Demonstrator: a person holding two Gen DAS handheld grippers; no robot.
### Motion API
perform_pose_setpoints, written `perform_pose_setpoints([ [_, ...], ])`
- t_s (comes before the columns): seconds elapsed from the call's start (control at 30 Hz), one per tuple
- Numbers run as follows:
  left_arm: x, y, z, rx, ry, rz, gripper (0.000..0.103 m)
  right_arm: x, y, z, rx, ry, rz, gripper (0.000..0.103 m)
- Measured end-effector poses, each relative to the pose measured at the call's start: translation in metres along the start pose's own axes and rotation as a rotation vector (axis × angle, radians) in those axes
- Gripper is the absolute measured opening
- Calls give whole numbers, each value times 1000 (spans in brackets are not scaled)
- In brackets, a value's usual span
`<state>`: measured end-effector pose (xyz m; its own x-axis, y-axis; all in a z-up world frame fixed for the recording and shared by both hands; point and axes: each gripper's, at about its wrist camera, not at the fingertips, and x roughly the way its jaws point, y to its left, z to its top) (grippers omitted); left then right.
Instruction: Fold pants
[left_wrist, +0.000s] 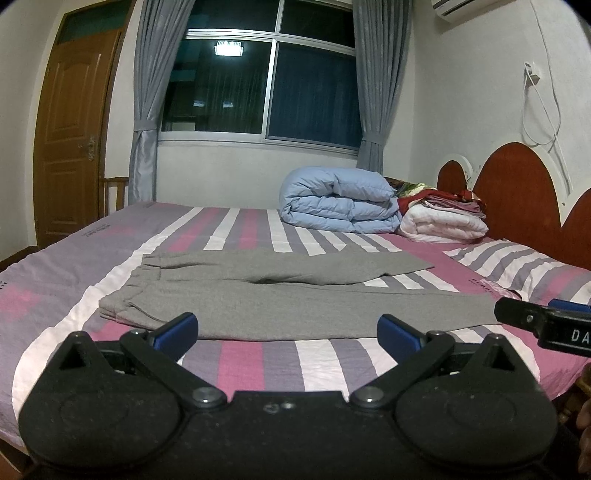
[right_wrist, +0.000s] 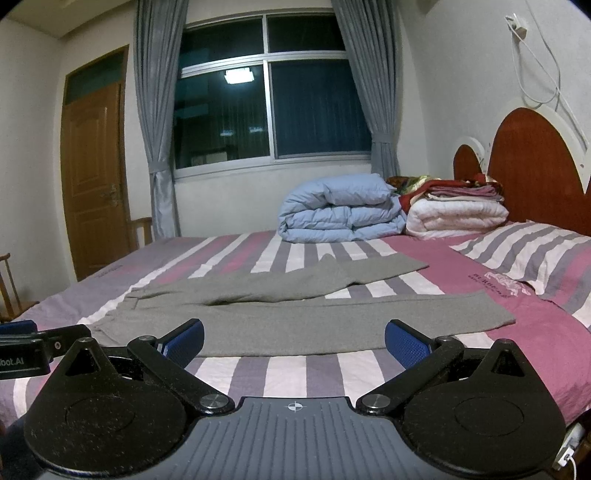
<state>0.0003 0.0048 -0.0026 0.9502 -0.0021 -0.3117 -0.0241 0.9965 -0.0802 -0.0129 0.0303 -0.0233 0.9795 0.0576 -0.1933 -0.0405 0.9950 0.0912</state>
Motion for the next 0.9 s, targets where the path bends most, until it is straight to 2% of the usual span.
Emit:
perform_pose_setpoints([
  [0.9,-1,2,1,9,-2,1,97,0,3,1,-8,-5,-1,103],
])
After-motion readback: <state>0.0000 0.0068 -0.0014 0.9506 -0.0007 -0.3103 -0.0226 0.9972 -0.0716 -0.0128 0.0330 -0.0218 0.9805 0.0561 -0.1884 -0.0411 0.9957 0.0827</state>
